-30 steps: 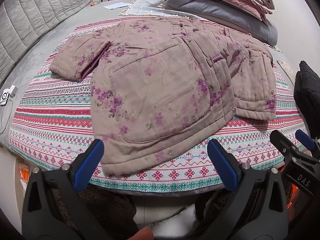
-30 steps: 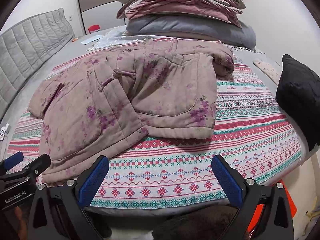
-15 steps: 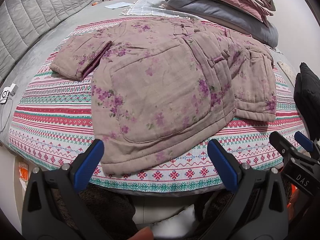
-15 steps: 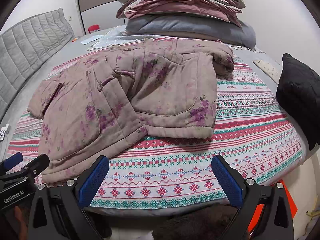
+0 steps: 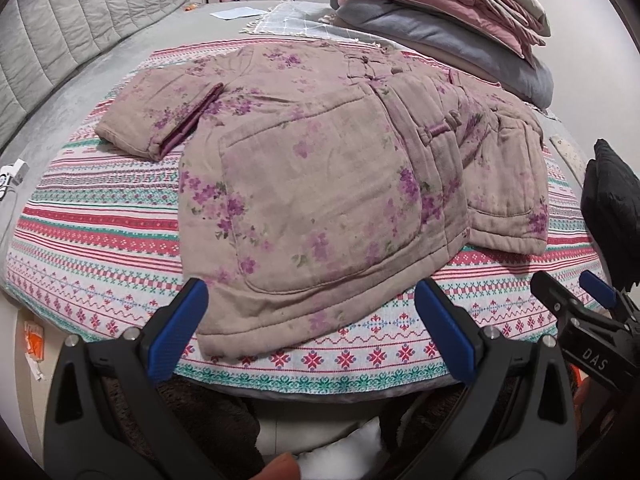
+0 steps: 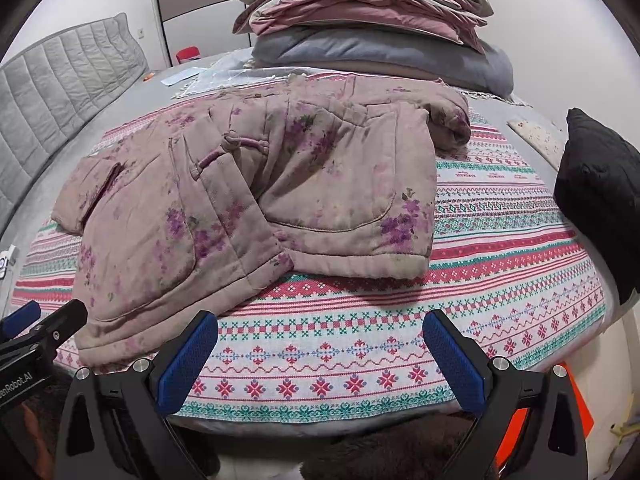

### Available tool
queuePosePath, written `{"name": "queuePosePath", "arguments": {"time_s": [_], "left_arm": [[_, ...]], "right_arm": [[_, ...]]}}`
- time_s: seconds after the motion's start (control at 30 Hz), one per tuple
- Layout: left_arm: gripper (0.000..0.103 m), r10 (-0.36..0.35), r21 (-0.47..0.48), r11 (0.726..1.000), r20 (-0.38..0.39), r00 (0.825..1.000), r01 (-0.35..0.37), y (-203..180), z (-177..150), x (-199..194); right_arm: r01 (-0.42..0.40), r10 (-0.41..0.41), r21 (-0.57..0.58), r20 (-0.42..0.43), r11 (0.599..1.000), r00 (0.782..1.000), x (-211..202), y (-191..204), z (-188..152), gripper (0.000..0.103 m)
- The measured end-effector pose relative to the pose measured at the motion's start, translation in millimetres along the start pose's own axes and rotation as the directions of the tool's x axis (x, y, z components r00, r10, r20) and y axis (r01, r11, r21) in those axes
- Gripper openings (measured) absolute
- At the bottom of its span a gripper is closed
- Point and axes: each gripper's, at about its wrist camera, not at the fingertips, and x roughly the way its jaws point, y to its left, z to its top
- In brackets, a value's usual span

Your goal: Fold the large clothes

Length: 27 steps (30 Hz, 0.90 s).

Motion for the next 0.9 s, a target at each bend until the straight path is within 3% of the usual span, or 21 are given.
{"name": "queuePosePath", "arguments": {"time_s": [0.17, 0.37, 0.5, 0.67, 0.73, 0.83, 0.9], "left_arm": [[0.102, -0.032, 0.038, 0.999, -0.008, 0.999, 0.033, -1.5, 1.3, 1.6], [0.102, -0.123, -0.019, 0.992, -0.061, 0.991, 0.122, 15.3, 8.9, 10.2], [0.102, -0.160, -0.067, 0.986, -0.075, 0.984, 0.155, 49.3, 22.0, 14.9], [0.102, -0.160, -0.197, 0.971, -0.110, 0.981, 0.136, 110.0, 29.9, 32.8], [0.101, -0.159, -0.221, 0.966, -0.113, 0.981, 0.131, 124.6, 26.1, 43.1], [0.096, -0.176, -0.251, 0.958, -0.130, 0.976, 0.139, 138.7, 15.4, 64.2], [0.095, -0.222, -0.277, 0.945, -0.142, 0.965, 0.176, 143.3, 4.8, 81.0]], "right_arm": [[-0.002, 0.002, 0.000, 0.002, 1.000, 1.000, 5.3, -1.7, 0.8, 0.103], [-0.033, 0.033, -0.003, -0.007, 0.999, 0.999, 13.6, -7.8, 5.7, 0.103], [-0.147, 0.147, -0.010, -0.030, 0.989, 0.989, 19.8, -17.4, 22.7, 0.103], [-0.159, 0.159, 0.006, -0.064, 0.987, 0.985, 33.3, -50.8, 39.0, 0.103], [-0.197, 0.204, 0.075, -0.105, 0.978, 0.973, 50.2, -76.0, 42.2, 0.103], [-0.276, 0.315, 0.229, -0.153, 0.933, 0.937, 80.5, -113.8, 41.8, 0.103], [-0.302, 0.362, 0.310, -0.158, 0.901, 0.919, 99.1, -134.3, 40.6, 0.103]]}}
